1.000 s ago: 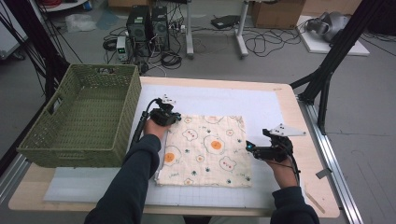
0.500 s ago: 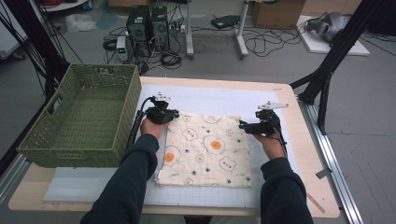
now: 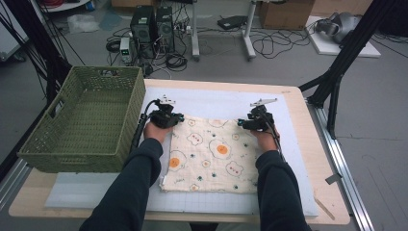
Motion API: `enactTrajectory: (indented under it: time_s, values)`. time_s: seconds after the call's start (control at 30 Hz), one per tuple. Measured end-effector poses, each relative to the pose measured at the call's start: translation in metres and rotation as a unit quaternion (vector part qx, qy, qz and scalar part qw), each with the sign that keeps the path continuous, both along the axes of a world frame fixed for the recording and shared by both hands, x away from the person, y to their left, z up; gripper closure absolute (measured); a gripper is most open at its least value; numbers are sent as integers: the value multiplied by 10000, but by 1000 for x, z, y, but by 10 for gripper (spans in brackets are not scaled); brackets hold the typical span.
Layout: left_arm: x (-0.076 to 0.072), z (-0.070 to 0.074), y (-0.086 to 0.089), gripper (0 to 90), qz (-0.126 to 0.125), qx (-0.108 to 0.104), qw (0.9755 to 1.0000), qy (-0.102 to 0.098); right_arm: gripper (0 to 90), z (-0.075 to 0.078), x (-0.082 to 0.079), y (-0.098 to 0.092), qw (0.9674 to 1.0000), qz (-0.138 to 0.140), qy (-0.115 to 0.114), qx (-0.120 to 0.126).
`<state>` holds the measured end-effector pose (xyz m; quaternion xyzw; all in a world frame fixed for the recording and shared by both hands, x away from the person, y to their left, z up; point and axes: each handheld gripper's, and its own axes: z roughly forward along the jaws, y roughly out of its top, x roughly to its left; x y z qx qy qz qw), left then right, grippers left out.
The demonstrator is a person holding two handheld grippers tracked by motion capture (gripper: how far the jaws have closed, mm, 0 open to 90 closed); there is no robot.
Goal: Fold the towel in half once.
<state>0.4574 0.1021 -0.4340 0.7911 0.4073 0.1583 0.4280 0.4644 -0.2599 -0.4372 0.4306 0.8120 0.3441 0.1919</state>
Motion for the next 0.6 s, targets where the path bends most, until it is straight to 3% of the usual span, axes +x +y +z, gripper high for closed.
enactTrajectory:
  time_s: [0.07, 0.17, 0.23, 0.3, 0.43, 0.5, 0.6]
  values:
    - [0, 0, 1, 838, -15, -5, 10000, -1, 580, -4, 2, 5, 9999, 23, 83, -71]
    - [0, 0, 2, 837, -19, -35, 10000, 9, 656, -6, 3, 3, 9998, 14, 174, 136]
    - [1, -1, 3, 833, 11, -25, 10000, 30, 838, -6, 2, 1, 9992, 12, 279, 297]
    - [1, 0, 3, 833, 86, 22, 10000, -14, 850, -5, 2, 3, 9991, 14, 310, 305]
    - [1, 8, 3, 841, 212, -19, 9993, -309, 858, 0, 1, 4, 9999, 77, 68, 82]
    - [2, 12, 4, 841, 270, -12, 9984, -500, 860, 6, 0, 2, 9998, 44, -169, 25]
    - [4, 20, 6, 841, 337, -95, 9977, -584, 861, 16, 0, 0, 9993, 1, -378, 71]
